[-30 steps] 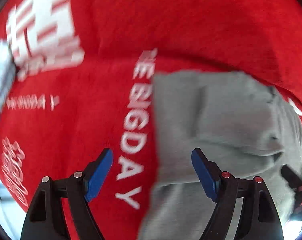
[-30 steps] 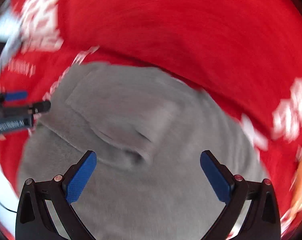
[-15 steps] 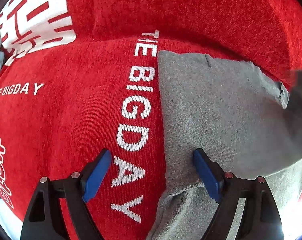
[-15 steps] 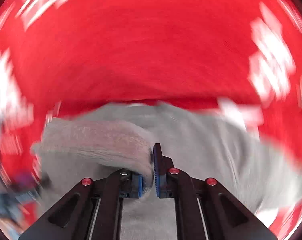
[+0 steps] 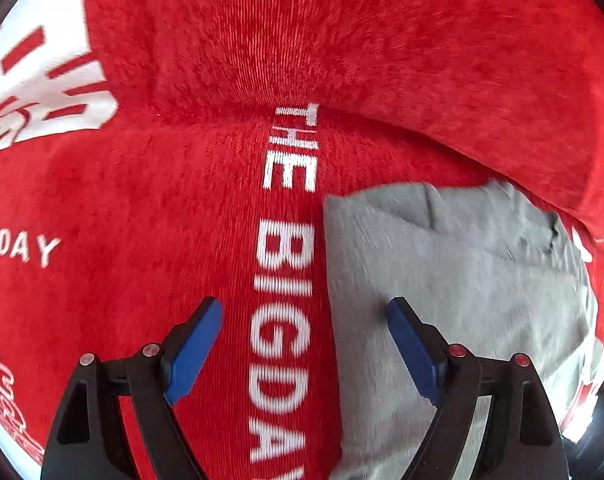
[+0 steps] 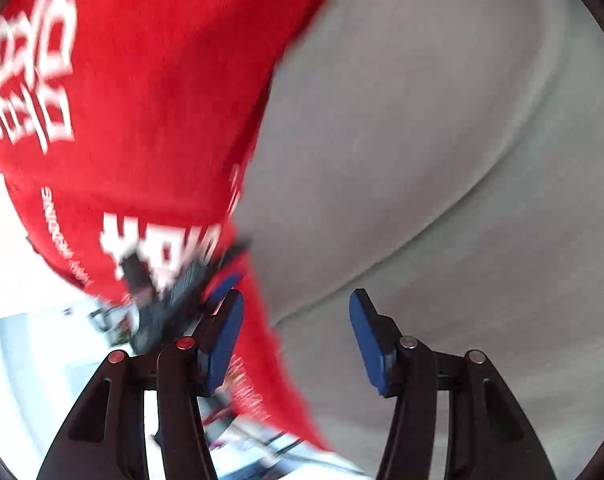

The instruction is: Fold small clothes

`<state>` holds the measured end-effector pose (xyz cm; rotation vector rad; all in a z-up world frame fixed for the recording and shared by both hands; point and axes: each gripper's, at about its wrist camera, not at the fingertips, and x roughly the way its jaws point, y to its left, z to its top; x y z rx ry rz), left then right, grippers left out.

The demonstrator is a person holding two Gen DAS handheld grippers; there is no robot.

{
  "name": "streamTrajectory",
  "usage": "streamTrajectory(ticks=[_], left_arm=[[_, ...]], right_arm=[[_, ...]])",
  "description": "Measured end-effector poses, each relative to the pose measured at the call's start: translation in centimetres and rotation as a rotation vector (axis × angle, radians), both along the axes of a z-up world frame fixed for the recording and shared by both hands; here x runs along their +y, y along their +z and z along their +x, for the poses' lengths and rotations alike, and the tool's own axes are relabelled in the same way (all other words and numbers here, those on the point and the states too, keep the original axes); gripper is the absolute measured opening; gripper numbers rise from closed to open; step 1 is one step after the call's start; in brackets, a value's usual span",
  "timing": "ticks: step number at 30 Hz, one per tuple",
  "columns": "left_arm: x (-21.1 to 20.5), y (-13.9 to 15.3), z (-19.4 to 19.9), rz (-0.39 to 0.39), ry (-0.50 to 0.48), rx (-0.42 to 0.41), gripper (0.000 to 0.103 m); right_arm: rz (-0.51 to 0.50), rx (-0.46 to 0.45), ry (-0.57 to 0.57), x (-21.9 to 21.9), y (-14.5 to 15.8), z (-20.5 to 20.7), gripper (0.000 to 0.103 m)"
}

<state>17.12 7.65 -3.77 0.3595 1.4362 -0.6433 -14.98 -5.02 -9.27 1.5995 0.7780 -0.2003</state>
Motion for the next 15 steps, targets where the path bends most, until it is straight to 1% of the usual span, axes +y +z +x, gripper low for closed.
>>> streamTrajectory(ticks=[2, 3, 4, 5, 6, 7, 8, 9, 11, 12, 14, 15], left_arm=[[-0.4, -0.7, 0.5, 0.012, -0.005, 0.028, 0.085], [-0.5, -1.0, 0.6, 0.016, -0.003, 0.042, 0.085], [-0.5, -1.2, 0.8, 0.015, 0.004, 0.049, 0.081], [-0.6, -1.2, 1.1, 0.008, 0.007, 0.037, 0.065], [-0.7, -0.7, 1.2, -0.025, -0.01, 0.032, 0.051], [-0.8, -0.5, 1.4, -0.059, -0.025, 0.054, 0.013], [-0.8, -0.2, 1.6, -0.089, -0.034, 0.095, 0.005], [-0.8, 0.2, 1.7, -0.09, -0.042, 0.089, 0.005], [-0.6, 0.8, 1.9, -0.09, -0.082, 0.047, 0.004], [-0.3, 0.8, 2.2, -0.078, -0.095, 0.021, 0.003], [0.4, 0.0, 3.2, -0.059, -0.085, 0.018, 0.003], [0.9, -0.8, 4.3, -0.051, -0.071, 0.023, 0.003]], right_arm=[[0.048, -0.012, -0.001, 2.7, -1.6, 3.1, 0.059], [0.056, -0.005, -0.008, 3.2, -2.1, 3.9, 0.059], [0.071, 0.011, -0.027, 3.8, -2.9, 4.7, 0.059], [0.082, 0.011, -0.043, 4.0, -3.2, 4.9, 0.058], [0.103, 0.009, -0.08, 4.3, -3.6, 5.2, 0.048], [0.11, 0.005, -0.091, 4.2, -3.7, 5.3, 0.035], [0.127, -0.009, -0.094, 4.4, -3.7, 5.5, 0.006], [0.144, -0.033, -0.088, 4.7, -3.8, 6.2, 0.007], [0.127, -0.062, -0.048, 5.8, -3.5, 8.1, 0.007], [0.123, -0.066, -0.032, 6.6, -3.7, 9.1, 0.007], [0.126, -0.057, -0.006, 7.3, -4.3, 10.7, 0.007], [0.119, -0.034, 0.015, 7.9, -5.1, 11.3, 0.007]])
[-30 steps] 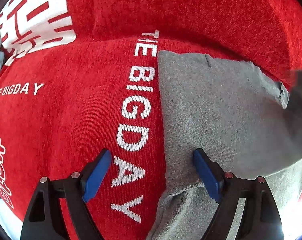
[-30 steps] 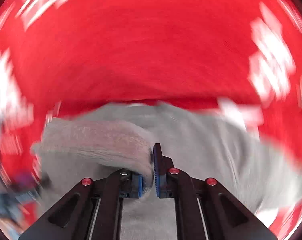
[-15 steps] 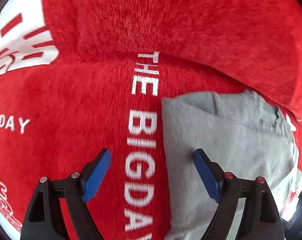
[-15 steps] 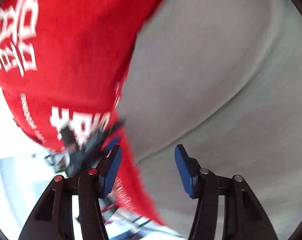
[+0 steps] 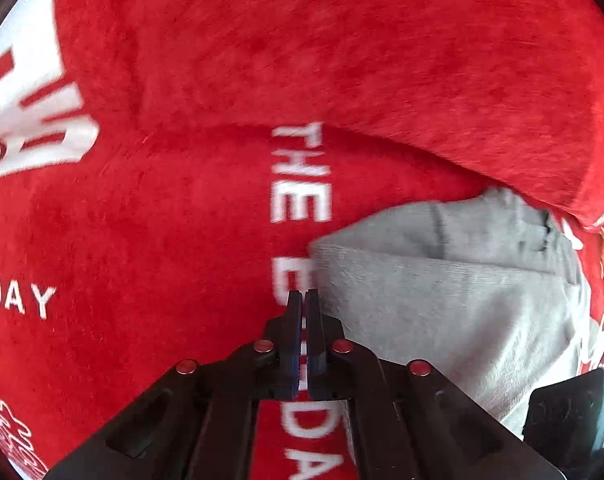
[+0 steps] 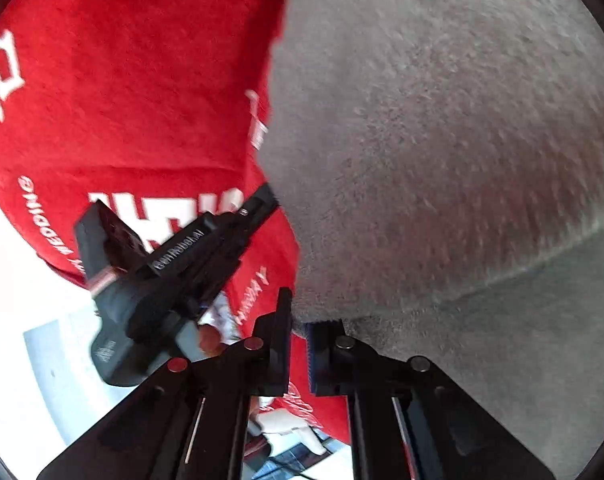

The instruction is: Fold small clothes

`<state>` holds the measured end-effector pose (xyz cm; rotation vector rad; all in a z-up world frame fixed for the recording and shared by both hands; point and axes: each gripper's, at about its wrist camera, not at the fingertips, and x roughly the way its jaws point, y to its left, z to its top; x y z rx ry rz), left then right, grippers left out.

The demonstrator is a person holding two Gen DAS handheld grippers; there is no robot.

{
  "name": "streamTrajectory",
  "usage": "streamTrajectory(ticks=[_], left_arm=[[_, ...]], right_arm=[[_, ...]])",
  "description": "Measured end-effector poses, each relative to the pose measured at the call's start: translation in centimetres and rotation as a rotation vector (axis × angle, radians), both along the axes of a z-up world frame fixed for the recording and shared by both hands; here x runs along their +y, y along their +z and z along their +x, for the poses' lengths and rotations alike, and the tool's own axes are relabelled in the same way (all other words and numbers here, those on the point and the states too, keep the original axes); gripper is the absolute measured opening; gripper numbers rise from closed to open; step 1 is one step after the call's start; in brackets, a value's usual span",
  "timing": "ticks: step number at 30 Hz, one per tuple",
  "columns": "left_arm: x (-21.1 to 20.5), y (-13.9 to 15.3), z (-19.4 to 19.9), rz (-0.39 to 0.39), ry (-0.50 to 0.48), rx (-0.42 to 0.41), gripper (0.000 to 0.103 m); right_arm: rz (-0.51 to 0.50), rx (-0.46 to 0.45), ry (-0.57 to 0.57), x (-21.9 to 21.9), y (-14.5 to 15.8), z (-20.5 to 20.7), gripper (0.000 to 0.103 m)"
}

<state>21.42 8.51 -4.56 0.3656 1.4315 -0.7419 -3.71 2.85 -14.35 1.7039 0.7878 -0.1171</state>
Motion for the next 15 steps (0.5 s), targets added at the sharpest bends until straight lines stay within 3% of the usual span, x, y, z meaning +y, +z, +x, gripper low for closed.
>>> streamTrajectory(ticks=[4, 5, 6, 8, 10, 12, 15], left_arm=[[1.2, 0.0, 0.5, 0.013, 0.033, -0.021, 0.003], [1.6, 0.6, 0.0, 0.008, 0.038, -0.031, 0.003], [1.9, 1.5, -0.5, -0.001, 0.042, -0.051, 0.003], [2.2, 2.7, -1.1, -0.015, 0.038, -0.071, 0.003], [2.4, 4.1, -2.2, -0.033, 0.041, -0.092, 0.003], [2.5, 4.8, -3.3, -0.041, 0.038, -0.102, 0.003], [1.5, 4.6, -7.0, -0.02, 0.0, -0.124, 0.003]], right_arm=[[-0.003, 0.051, 0.058, -0.3, -0.6, 0.1, 0.013], [-0.014, 0.048, 0.076, -0.7, 0.1, -0.4, 0.027], [-0.071, 0.053, 0.097, -1.6, 1.5, -1.8, 0.051], [-0.175, 0.079, 0.087, -3.6, 3.4, -4.5, 0.069], [-0.316, 0.18, 0.037, -7.2, 5.3, -9.0, 0.069], [-0.372, 0.282, -0.045, -10.2, 5.9, -12.2, 0.069], [-0.355, 0.361, -0.187, -14.3, 5.0, -16.3, 0.069]])
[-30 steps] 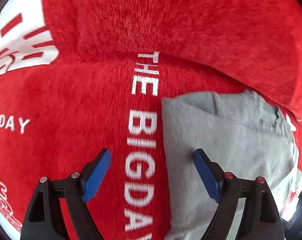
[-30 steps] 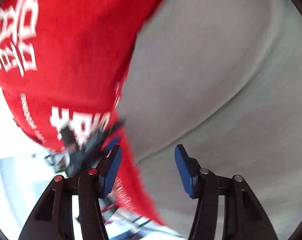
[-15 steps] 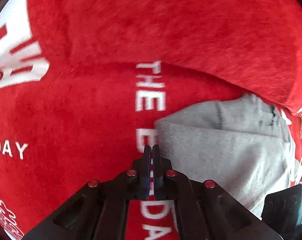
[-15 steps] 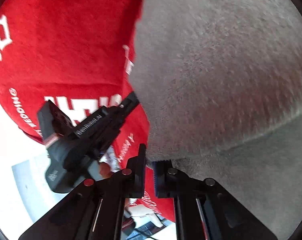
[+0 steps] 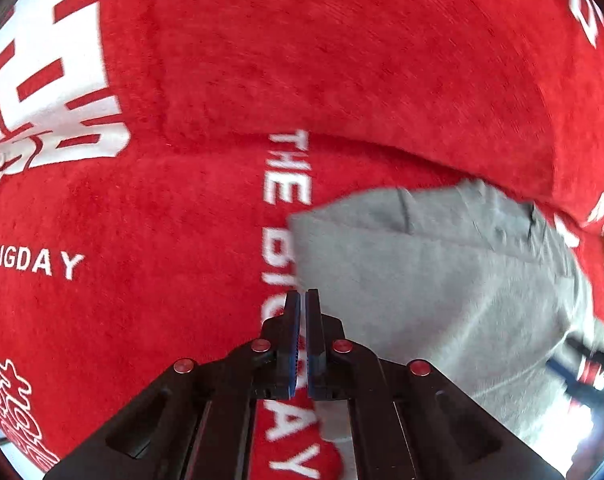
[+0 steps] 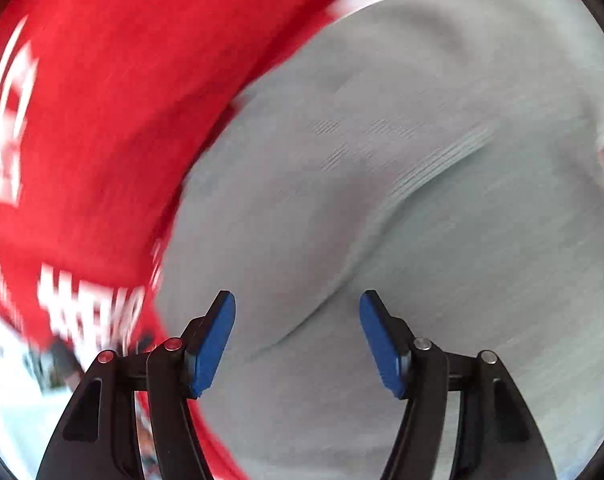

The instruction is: Fold small clothes

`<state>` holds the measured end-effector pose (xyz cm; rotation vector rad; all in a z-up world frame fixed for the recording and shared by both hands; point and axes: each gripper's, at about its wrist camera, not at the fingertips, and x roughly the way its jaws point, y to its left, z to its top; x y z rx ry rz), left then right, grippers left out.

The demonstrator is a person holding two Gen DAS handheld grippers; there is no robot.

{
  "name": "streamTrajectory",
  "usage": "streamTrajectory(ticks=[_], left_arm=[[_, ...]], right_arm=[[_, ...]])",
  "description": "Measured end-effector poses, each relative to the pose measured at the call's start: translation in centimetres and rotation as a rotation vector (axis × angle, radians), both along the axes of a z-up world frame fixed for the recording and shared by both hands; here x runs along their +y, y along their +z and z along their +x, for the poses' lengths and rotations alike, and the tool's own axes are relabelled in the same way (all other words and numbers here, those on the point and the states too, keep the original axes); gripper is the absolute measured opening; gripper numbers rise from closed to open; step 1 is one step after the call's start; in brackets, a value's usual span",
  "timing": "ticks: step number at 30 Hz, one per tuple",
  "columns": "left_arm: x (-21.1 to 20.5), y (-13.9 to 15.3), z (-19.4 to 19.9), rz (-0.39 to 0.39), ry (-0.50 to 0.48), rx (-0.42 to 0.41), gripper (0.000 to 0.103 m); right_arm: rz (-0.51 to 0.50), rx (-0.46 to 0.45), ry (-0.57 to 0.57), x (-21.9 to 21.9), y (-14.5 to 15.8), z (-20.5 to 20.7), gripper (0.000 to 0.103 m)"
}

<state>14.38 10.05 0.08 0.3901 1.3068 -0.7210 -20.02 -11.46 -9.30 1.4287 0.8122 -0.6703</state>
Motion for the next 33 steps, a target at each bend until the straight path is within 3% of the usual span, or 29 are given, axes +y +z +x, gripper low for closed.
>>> streamTrajectory(ticks=[2, 3, 4, 5, 10, 12, 14, 16, 18, 20, 31, 32, 33], left_arm=[[-0.7, -0.6, -1.4, 0.028, -0.014, -0.011, 0.003], [-0.8, -1.1, -2.1, 0.043, -0.016, -0.014, 0.003], [-0.7, -1.6, -2.5, 0.056, -0.01, -0.017, 0.003], [-0.4, -2.3, -2.8, 0.067, -0.003, -0.017, 0.003], [-0.5, -2.5, -4.1, 0.087, -0.008, -0.085, 0.003], [-0.9, -2.4, -4.4, 0.107, -0.016, -0.1, 0.003], [-1.0, -2.0, -4.4, 0.126, -0.01, -0.098, 0.003], [-1.1, -1.2, -5.0, 0.14, -0.005, -0.096, 0.003], [-1.3, -0.3, -6.0, 0.148, -0.02, -0.103, 0.003], [-1.7, 0.3, -7.0, 0.155, -0.037, -0.104, 0.003], [-5.3, 0.9, -14.8, 0.178, -0.099, -0.02, 0.004], [-5.8, 0.8, -15.6, 0.188, -0.113, -0.021, 0.013], [-6.3, 0.7, -16.2, 0.192, -0.123, -0.022, 0.033]], right_arm=[[0.02, -0.025, -0.07, -1.7, -0.3, -0.1, 0.068], [0.031, -0.035, -0.095, -2.5, -0.7, -0.2, 0.062], [0.029, -0.028, -0.097, -3.1, -0.5, -0.6, 0.049], [0.014, -0.001, -0.076, -3.7, -0.4, -0.6, 0.005], [-0.164, 0.161, 0.124, -4.8, 0.5, 1.8, 0.008], [-0.185, 0.207, 0.192, -5.8, -0.3, 1.0, 0.008], [-0.179, 0.196, 0.193, -5.9, -0.1, 0.1, 0.011], [-0.167, 0.201, 0.174, -5.9, 0.9, -1.3, 0.026], [-0.144, 0.167, 0.151, -5.8, 1.4, -2.4, 0.051], [-0.116, 0.127, 0.148, -5.6, 1.9, -3.8, 0.062], [-0.019, 0.076, 0.142, -4.3, 2.5, -11.1, 0.08], [-0.015, 0.072, 0.14, -4.4, 2.7, -11.7, 0.08], [-0.01, 0.066, 0.135, -4.5, 2.6, -12.0, 0.08]])
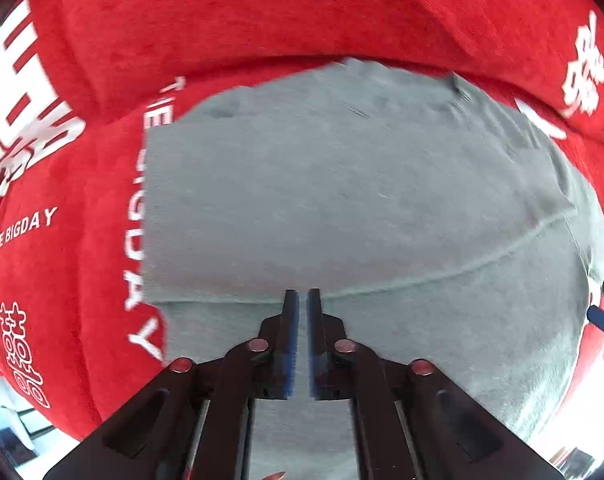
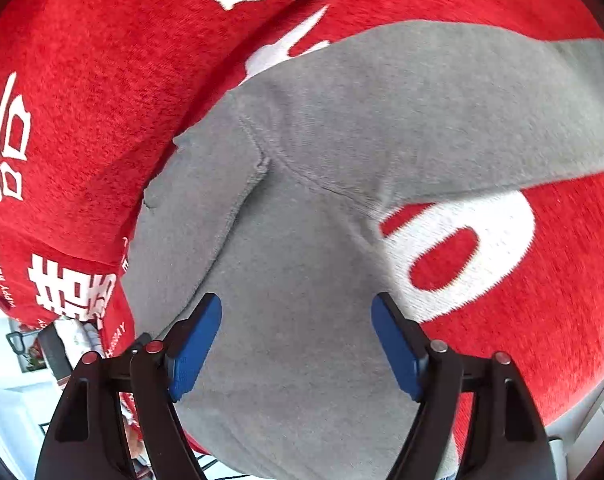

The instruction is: Fold small clothes

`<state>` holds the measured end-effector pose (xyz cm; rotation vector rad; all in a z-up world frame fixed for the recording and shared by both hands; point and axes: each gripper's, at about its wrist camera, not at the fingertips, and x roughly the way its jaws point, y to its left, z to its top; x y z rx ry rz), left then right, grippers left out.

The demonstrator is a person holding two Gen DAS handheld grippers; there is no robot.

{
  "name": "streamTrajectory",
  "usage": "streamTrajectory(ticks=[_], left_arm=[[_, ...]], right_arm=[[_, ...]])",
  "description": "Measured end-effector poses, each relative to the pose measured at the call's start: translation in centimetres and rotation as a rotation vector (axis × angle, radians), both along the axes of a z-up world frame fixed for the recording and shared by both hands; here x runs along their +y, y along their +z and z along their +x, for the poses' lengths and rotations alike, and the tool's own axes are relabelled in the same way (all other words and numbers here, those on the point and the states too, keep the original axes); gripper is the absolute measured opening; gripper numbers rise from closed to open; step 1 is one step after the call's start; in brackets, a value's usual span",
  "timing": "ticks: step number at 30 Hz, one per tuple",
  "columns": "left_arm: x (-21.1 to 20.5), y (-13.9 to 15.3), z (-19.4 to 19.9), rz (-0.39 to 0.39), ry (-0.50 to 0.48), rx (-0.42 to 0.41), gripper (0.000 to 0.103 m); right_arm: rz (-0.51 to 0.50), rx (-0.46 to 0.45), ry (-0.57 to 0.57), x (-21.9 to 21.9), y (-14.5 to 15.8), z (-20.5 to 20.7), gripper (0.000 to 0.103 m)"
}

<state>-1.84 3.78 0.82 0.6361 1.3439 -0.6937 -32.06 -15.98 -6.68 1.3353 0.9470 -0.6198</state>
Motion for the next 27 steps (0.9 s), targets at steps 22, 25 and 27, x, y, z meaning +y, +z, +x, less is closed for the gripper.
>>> streamTrajectory(ticks=[22, 25, 27], left_arm=[[-6.0, -0.4, -6.5, 0.047, -0.085, -0.021, 0.102], [-6.9, -0.6, -7.5, 0.05, -0.107, -0.009, 0.102], [-7.6, -0.7, -8.5, 0.051, -0.128, 0.002, 0.102]], right_arm=[[-0.203, 0.138, 0.152, -5.3, -0.6, 2.5, 0.064], [-0.129, 0.055, 0.041, -6.0, -0.7, -1.7, 0.065], [-0.085, 0.017, -0.035, -6.4, -1.0, -4.3, 0.065]])
